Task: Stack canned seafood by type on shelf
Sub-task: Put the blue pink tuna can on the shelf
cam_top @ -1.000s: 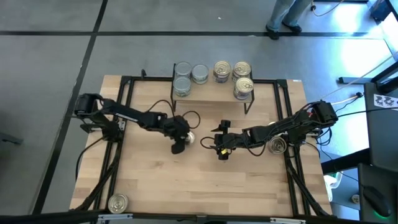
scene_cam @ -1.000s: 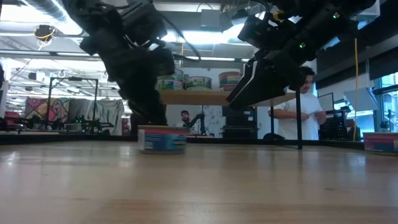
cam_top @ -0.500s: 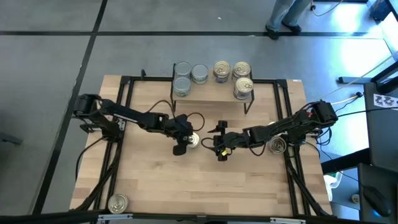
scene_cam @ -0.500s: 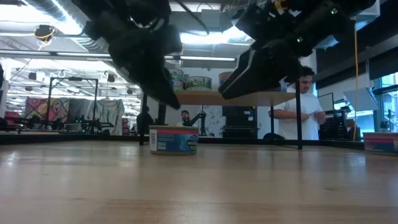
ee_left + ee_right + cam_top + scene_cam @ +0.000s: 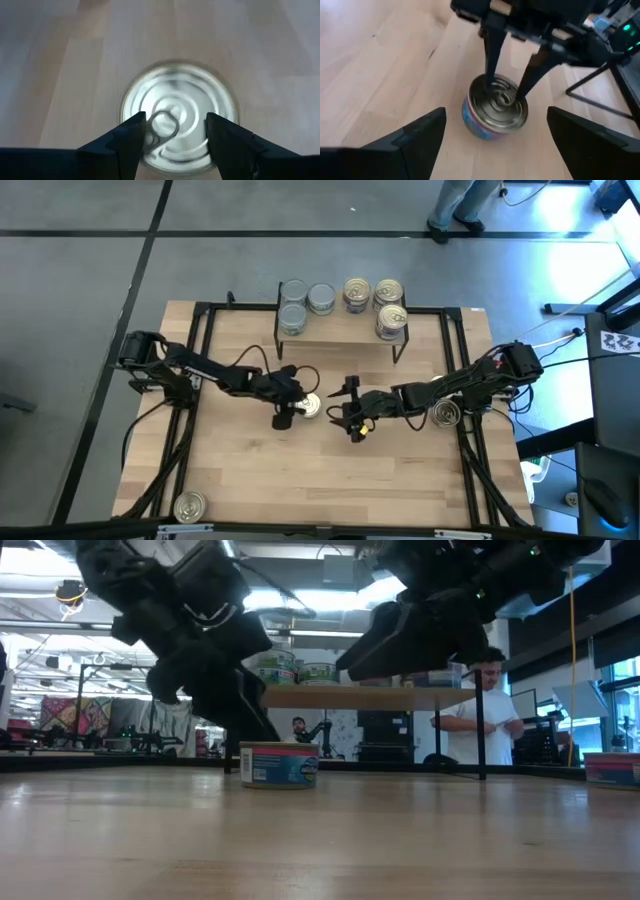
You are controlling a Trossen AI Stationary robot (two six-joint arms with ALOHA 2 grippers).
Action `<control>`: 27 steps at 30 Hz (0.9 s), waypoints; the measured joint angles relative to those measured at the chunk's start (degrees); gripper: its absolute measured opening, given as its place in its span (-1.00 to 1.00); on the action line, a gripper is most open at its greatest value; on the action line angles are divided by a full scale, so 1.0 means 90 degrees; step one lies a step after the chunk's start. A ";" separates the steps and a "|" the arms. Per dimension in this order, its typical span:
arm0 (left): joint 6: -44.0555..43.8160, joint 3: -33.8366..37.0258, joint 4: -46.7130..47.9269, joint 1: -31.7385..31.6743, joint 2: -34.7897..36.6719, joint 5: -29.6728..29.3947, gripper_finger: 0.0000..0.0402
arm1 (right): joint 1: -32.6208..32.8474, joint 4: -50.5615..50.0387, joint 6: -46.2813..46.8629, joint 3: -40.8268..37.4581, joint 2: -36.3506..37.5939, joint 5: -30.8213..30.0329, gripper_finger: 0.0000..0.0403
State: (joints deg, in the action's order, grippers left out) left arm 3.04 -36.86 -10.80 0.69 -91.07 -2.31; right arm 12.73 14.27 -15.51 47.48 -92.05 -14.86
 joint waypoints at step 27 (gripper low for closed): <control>-0.1808 0.0707 -0.2054 -0.1191 -0.0633 0.1169 0.03 | -0.0092 -0.0093 -0.1947 0.0986 -0.1897 -0.0979 0.72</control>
State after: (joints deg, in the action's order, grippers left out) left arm -13.23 -30.50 -29.28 -10.03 -96.77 8.21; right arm 11.90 13.44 -33.04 56.36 -109.12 -23.67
